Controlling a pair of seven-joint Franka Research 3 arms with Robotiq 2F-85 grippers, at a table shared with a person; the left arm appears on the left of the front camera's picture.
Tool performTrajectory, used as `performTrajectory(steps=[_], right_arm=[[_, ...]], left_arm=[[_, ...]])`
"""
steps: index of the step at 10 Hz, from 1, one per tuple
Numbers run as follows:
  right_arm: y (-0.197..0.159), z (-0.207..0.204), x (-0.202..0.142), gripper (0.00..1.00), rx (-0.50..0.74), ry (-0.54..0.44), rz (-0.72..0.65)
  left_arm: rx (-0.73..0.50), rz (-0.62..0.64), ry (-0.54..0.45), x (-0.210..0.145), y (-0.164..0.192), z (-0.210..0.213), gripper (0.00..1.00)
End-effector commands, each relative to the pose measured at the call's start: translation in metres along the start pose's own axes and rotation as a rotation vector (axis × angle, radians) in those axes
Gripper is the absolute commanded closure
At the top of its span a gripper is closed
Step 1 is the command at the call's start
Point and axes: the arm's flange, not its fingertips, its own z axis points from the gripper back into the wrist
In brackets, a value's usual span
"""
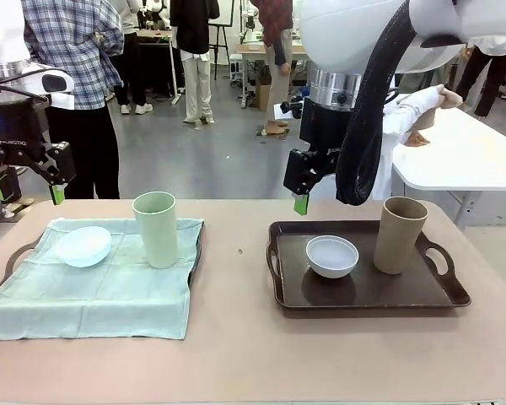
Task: Set up a tray with a mat and arrange the tableware.
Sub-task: Pick up the Picnic Bowl and Reusable plastic cup from the Handle tray in front of the human's position and hold them in the air.
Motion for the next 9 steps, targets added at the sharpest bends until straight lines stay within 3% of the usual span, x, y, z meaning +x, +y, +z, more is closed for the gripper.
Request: performTrajectory(steps=[1, 3, 6, 8, 9], right_arm=[[0.000, 0.000, 0.000, 0.00, 0.000, 0.000, 0.000], [-0.051, 0.000, -0.042, 0.00, 0.040, 0.006, -0.199], [-0.175, 0.000, -0.122, 0.00, 0.315, -0.092, -0.431], [-0.238, -0.001, -0.177, 0.00, 0.462, -0.168, -0.536], [-0.193, 0.002, -0.134, 0.00, 0.302, -0.067, -0.449]], left_arm=[[0.000, 0.000, 0.000, 0.000, 0.000, 0.000, 0.15], [-0.083, 0.005, -0.027, -0.024, 0.027, 0.014, 0.15], [-0.299, 0.023, -0.017, -0.027, 0.058, 0.019, 0.15], [-0.442, 0.013, 0.045, -0.025, 0.089, 0.010, 0.15], [-0.334, -0.010, 0.051, -0.024, 0.088, -0.001, 0.15]])
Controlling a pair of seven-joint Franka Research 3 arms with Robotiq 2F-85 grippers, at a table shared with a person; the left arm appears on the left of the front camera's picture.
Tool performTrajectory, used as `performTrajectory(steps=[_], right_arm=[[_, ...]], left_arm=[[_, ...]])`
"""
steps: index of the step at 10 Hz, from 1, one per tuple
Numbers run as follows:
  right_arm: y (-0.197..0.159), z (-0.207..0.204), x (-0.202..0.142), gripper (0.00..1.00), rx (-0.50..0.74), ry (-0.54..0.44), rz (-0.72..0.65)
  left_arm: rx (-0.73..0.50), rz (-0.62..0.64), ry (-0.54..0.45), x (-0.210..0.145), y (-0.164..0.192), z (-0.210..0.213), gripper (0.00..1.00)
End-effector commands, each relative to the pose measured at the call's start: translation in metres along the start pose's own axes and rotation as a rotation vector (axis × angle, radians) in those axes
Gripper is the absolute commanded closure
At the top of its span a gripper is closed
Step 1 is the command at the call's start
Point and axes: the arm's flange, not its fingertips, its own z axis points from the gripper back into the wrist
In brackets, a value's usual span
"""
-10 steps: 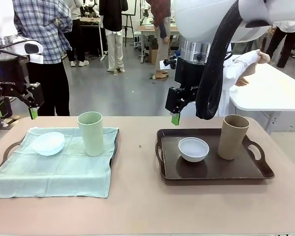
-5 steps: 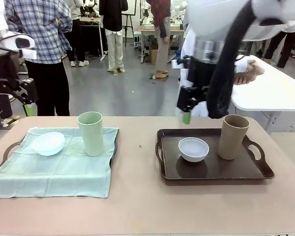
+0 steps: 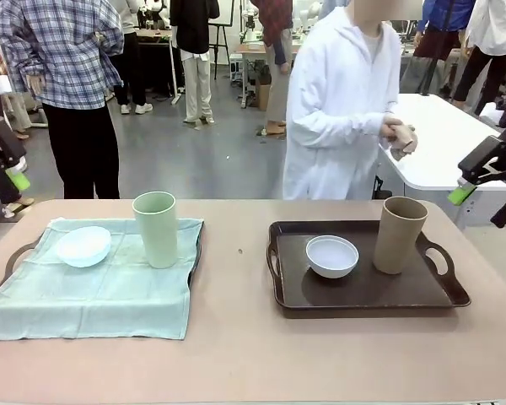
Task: Set up a tray with a mat and arrange the tableware.
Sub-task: Pick up the Picnic Bowl and Reusable plastic cup from the Handle tray in front of the human's position and hold them in the air.
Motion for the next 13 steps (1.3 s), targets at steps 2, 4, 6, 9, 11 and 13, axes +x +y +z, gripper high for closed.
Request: performTrajectory(steps=[2, 4, 6, 9, 11, 13], right_arm=[[0.000, 0.000, 0.000, 0.00, 0.000, 0.000, 0.000], [-0.027, 0.002, 0.009, 0.00, 0.159, 0.008, 0.071], [-0.085, 0.016, -0.004, 0.00, 0.352, -0.031, 0.043], [-0.152, 0.023, -0.035, 0.00, 0.559, -0.109, 0.019], [-0.198, 0.024, -0.056, 0.00, 0.710, -0.177, -0.056], [-0.227, 0.023, -0.077, 0.00, 0.787, -0.231, -0.089]], left_arm=[[0.000, 0.000, 0.000, 0.000, 0.000, 0.000, 0.15], [-0.250, 0.092, -0.025, 0.000, 0.042, 0.020, 0.15], [-0.442, 0.112, -0.023, -0.011, 0.092, 0.034, 0.15], [-0.625, 0.133, -0.006, -0.021, 0.150, 0.039, 0.15], [-0.733, 0.201, -0.007, -0.027, 0.199, 0.044, 0.15], [-0.810, 0.273, -0.011, -0.034, 0.239, 0.046, 0.15]])
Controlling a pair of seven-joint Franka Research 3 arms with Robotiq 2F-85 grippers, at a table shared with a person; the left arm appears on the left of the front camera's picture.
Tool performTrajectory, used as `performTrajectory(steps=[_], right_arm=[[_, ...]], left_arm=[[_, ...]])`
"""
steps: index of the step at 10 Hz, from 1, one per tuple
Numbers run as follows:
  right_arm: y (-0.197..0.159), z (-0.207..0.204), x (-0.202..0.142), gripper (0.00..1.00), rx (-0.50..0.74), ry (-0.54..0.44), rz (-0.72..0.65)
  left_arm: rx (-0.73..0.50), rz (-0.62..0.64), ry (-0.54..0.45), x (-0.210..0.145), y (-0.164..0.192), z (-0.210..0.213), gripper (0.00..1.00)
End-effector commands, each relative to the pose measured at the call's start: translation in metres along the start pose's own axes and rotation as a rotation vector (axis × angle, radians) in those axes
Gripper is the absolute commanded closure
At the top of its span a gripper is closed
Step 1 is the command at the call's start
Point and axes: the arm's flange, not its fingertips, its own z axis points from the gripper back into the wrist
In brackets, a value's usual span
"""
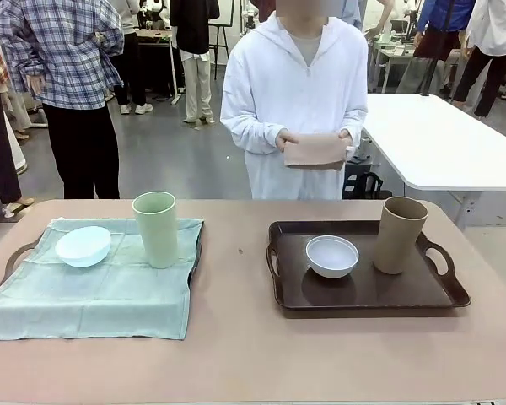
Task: Set up a tray with a mat and arrange the tableware.
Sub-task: Pick up the Picnic Bowl and Reusable plastic cup from the Handle tray in front of the human's position and hold them in the air.
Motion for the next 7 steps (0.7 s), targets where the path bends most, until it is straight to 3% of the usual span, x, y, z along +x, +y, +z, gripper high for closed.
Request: performTrajectory(steps=[1, 4, 6, 7], right_arm=[[-0.013, 0.018, -0.005, 0.00, 0.074, -0.040, 0.009], [-0.030, 0.032, -0.017, 0.00, 0.123, -0.080, -0.015], [-0.023, 0.024, -0.008, 0.00, 0.121, -0.059, -0.018], [-0.031, 0.029, -0.023, 0.00, 0.095, -0.075, -0.038]], left_arm=[[-0.087, 0.027, -0.013, 0.007, 0.013, 0.025, 0.15], [-0.121, 0.049, 0.018, 0.001, 0.037, 0.034, 0.15], [-0.141, 0.004, 0.006, 0.007, 0.042, 0.024, 0.15], [-0.155, -0.023, -0.006, 0.015, 0.041, 0.018, 0.15]])
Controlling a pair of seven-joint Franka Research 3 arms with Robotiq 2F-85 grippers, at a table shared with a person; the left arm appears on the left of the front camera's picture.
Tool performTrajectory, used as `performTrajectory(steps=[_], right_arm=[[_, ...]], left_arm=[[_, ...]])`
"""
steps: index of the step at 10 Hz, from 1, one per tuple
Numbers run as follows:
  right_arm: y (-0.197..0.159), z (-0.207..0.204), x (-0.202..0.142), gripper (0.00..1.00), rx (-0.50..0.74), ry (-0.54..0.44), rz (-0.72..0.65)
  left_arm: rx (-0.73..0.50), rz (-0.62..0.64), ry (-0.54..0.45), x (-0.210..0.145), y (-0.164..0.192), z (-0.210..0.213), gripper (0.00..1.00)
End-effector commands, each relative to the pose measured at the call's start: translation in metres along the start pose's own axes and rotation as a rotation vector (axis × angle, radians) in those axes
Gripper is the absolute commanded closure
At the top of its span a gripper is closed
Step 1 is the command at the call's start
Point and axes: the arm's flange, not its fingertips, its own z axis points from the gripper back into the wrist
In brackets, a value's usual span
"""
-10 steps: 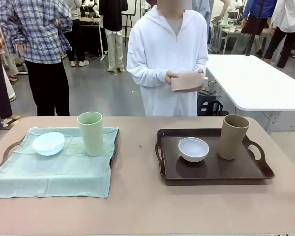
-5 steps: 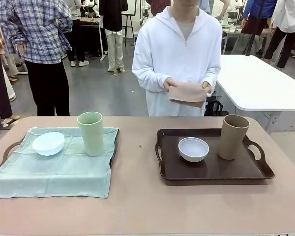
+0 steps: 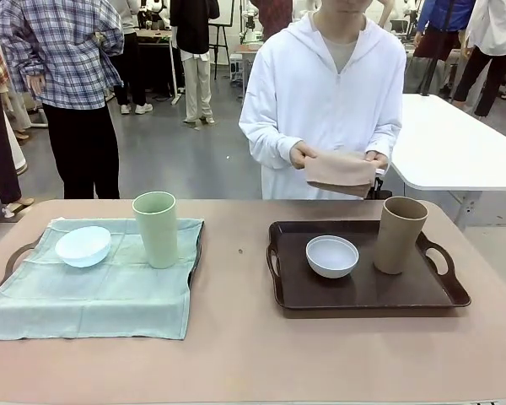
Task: Set up a tray with a mat and arrange the tableware.
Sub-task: Pick up the Picnic Bowl and Reusable plastic cup from the Handle tray in front of the human's position and hold them in the air.
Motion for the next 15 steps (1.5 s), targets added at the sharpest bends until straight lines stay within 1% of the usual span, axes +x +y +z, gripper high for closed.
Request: performTrajectory(steps=[1, 15], right_arm=[[-0.0028, 0.0048, -0.0050, 0.00, -0.004, -0.008, -0.005], [-0.0028, 0.0048, -0.0050, 0.00, -0.004, -0.008, -0.005]], left_arm=[[0.014, 0.027, 0.001, -0.0048, 0.0018, 0.0037, 0.15], [0.014, 0.027, 0.001, -0.0048, 0.0018, 0.0037, 0.15]])
